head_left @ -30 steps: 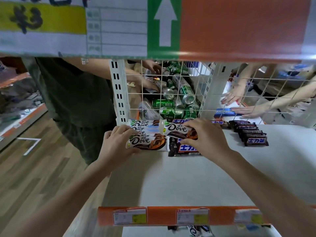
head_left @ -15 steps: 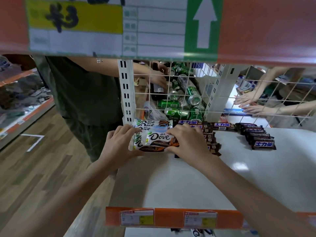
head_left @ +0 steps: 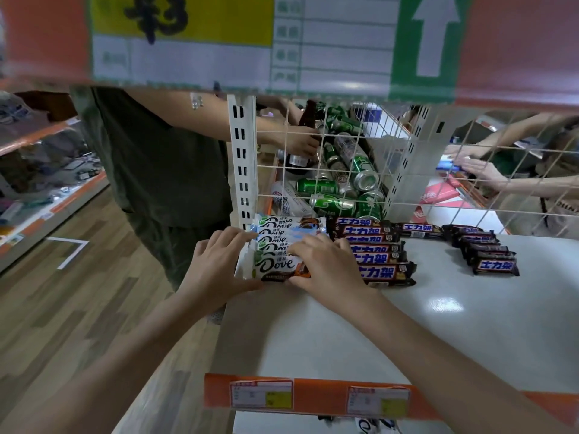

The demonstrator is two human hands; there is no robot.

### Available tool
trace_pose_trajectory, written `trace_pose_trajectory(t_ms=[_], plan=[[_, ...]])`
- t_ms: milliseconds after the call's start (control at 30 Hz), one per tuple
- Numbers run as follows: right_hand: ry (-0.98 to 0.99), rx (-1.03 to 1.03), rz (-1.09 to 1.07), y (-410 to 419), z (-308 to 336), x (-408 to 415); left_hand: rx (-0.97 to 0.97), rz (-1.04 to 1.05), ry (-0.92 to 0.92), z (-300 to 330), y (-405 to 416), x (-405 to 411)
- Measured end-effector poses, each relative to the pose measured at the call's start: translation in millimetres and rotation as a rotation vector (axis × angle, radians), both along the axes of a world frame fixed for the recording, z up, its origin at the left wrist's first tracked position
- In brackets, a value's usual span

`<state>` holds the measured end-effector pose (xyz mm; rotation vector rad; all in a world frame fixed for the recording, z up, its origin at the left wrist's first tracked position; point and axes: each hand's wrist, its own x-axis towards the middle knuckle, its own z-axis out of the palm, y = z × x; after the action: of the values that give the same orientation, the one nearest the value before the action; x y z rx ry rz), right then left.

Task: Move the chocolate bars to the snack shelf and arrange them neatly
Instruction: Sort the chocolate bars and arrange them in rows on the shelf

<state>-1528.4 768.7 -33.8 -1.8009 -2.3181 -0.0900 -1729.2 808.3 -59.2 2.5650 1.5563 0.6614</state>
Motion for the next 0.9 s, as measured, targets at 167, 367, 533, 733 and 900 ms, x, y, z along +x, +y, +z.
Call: trace_pose_trajectory(t_ms=[167,367,533,733,900], plan=[[-0.005,0.004,0.004,-5.8,-2.2,4.1,-0.001,-0.038,-0.011,1.7,-3.8,1.9],[0.011,0.010,-0.011,-8.5,-2.9,7.9,-0.024,-0.089,0.001,5.9,-4.9,2.7],[-0.009,0.029,-0.027,-5.3,-4.4,4.4,0.020,-0.088,0.028,8.0,0.5,3.8],[-0.018,0.039,-0.045,1.0,-2.7,1.8,0.039,-0.066,0.053,7.4,6.1,8.5],[-0.014,0.051,-0.044,-4.6,-1.5,5.7,0.068,-0.058,0.098,7.3,3.3,13.7]])
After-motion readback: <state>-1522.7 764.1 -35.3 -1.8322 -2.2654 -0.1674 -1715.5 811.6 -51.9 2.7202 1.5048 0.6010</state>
